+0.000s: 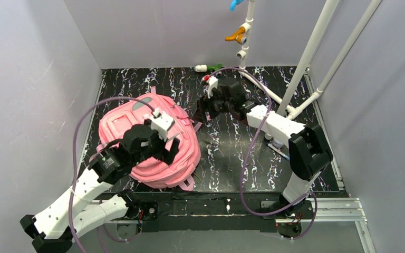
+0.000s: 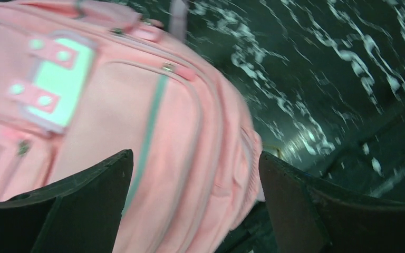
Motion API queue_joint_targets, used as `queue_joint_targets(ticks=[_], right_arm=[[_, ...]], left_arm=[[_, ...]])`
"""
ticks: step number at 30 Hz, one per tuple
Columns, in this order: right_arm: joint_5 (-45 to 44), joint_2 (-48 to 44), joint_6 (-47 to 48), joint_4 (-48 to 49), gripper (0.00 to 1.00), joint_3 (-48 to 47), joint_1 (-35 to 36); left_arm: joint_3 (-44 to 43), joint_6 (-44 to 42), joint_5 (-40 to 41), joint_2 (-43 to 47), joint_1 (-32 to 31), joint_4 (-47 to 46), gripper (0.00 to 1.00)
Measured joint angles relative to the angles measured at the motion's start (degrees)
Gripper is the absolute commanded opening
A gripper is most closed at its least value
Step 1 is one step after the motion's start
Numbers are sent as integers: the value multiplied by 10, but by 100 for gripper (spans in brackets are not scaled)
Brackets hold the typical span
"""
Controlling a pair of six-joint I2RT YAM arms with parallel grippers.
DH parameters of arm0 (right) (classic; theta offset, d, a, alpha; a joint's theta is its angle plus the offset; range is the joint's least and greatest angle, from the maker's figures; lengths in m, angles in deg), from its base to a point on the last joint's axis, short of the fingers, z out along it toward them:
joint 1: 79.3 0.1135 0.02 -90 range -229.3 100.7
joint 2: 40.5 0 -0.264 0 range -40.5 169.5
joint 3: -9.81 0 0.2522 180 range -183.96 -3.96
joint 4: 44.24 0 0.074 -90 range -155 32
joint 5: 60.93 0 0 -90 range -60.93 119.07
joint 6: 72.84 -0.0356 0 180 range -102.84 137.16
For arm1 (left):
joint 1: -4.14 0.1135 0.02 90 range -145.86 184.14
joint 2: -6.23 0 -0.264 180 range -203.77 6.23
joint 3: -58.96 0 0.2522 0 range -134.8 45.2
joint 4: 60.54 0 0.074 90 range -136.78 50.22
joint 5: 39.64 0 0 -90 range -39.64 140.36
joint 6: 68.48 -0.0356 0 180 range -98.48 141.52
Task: Pack the student bag
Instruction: Place the student bag at the center of the board, then adjust the student bag at the center of the board.
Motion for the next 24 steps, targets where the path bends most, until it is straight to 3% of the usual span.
queue_joint_targets(ticks=[5, 12, 20, 24], right_arm=[[105, 1, 41, 129, 76, 72, 36], [162, 58, 158, 172, 60, 76, 87], [138, 74, 256, 139, 64, 65, 104], [116, 68, 290, 134, 75, 73, 111]], left_arm=[[-84, 90, 104, -72, 79, 31, 97], [-71, 195, 90, -112, 285, 65, 94], [-25, 224, 56, -133, 312, 62, 94], [-4, 223, 49, -135, 312, 57, 93]])
